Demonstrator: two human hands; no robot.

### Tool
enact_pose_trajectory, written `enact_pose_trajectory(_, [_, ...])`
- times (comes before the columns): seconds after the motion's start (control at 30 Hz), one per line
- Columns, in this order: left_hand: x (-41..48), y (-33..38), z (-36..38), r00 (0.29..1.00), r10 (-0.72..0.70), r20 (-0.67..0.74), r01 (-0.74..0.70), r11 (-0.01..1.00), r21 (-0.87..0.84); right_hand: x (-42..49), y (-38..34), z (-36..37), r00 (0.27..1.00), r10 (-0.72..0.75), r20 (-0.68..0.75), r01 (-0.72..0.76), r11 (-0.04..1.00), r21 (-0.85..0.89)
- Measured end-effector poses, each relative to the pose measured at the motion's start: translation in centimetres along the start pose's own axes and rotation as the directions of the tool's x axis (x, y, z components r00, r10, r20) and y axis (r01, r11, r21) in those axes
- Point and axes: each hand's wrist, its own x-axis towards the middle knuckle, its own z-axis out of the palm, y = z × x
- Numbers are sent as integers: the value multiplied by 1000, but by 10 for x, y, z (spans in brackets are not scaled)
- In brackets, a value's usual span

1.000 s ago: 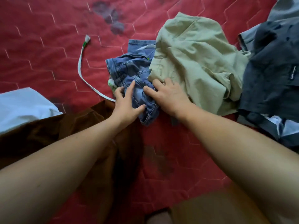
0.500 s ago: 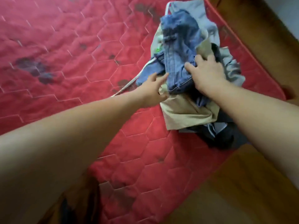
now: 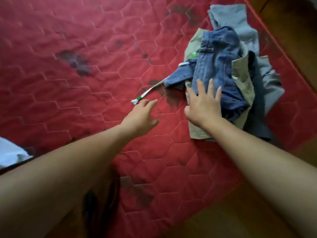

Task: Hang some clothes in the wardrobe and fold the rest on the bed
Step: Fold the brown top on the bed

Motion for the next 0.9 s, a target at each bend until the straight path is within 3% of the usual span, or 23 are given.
enact_pose_trajectory(0.1, [-71,-56,-13,987,-159,-36,160,986,40,-48,-51,25,975,-222,27,206,938,278])
enact_pose_trajectory(0.17, [-133,-103,-11,944,-328,-21,328,938,116,-82,-91,49,947,-271,173,179,892,415])
enact_pose_trajectory(0.27, [-225,-170,7,817,-577,-12,561,790,247,-121,-159,84,865,-339,370,90,830,550])
enact_pose_trajectory(0.33, [-271,-200,27,745,-667,8,651,728,215,-139,-204,108,811,-391,435,71,804,591])
enact_pose_trajectory(0.4, [-299,-213,52,719,-694,42,686,718,119,-156,-243,129,769,-417,484,36,785,618])
enact_pose_trajectory(0.5, [-306,-211,84,695,-719,-14,717,694,-72,-178,-289,152,743,-396,540,-73,754,653])
enact_pose_trajectory(0.67, [-327,-200,92,708,-704,-55,643,675,-362,-204,-308,174,817,-299,494,-88,781,618])
enact_pose_trajectory(0.77, [-355,-180,83,727,-678,-113,552,674,-492,-221,-298,150,830,-363,423,24,781,624])
enact_pose_trajectory(0.9, [-380,-138,37,744,-626,-234,382,685,-620,-241,-276,66,819,-535,207,290,698,655])
